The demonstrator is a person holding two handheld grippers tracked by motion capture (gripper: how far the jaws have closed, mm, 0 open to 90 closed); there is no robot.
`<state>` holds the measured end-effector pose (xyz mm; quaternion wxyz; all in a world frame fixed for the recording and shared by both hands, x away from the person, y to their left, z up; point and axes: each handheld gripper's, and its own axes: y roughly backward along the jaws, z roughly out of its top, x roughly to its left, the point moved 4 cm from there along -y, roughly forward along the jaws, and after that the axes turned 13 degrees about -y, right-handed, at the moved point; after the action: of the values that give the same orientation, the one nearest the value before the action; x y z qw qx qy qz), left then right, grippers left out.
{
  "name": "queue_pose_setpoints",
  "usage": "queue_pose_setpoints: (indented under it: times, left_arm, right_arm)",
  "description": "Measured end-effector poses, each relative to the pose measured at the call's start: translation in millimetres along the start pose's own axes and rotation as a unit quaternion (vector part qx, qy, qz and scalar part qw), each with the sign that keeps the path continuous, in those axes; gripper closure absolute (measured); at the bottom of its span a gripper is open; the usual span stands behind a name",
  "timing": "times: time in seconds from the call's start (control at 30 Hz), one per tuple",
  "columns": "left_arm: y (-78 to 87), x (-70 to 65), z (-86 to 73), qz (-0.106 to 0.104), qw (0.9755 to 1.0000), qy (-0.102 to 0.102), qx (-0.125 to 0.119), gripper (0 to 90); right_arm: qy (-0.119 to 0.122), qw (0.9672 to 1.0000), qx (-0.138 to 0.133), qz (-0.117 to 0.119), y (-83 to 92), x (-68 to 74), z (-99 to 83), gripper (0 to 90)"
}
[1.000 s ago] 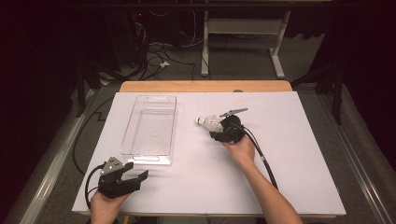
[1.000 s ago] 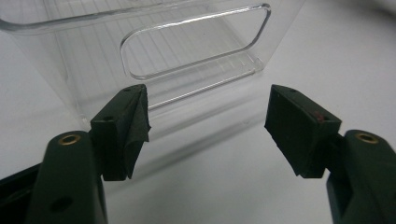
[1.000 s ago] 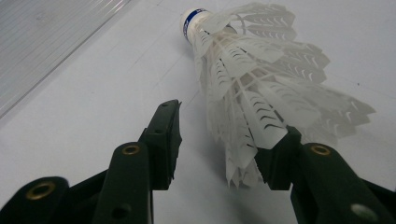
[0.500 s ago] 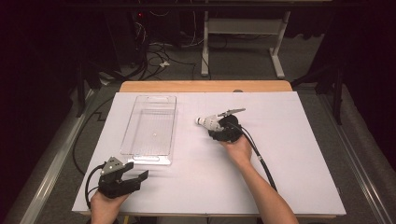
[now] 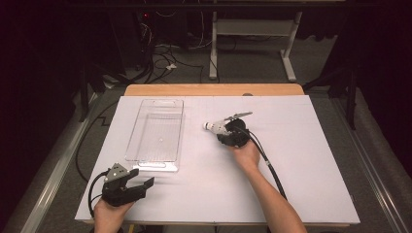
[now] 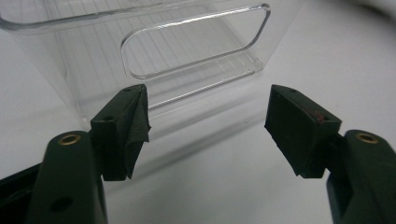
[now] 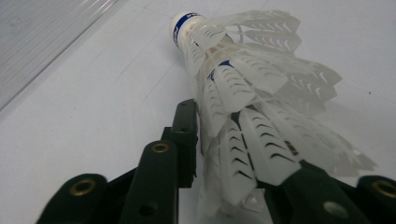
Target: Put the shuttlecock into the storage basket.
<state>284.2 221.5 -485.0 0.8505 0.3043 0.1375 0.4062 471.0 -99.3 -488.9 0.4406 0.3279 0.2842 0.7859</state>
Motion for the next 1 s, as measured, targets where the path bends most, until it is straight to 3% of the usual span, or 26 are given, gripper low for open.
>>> queue_pose_setpoints:
  times: [0.37, 1.0]
  left_arm:
    - [0.0, -0.3, 0.1, 0.001, 1.0, -0.001, 0.002, 31.1]
    - [0.4, 0.8, 0.0, 0.003, 1.0, 0.002, 0.001, 31.1]
  right_arm:
    - [0.002, 1.0, 0.003, 0.003, 3.0, 0.8, -0.5, 87.1]
    - [0.014, 0.9998, 0.008, 0.011, 12.3, 1.6, -3.9, 89.2]
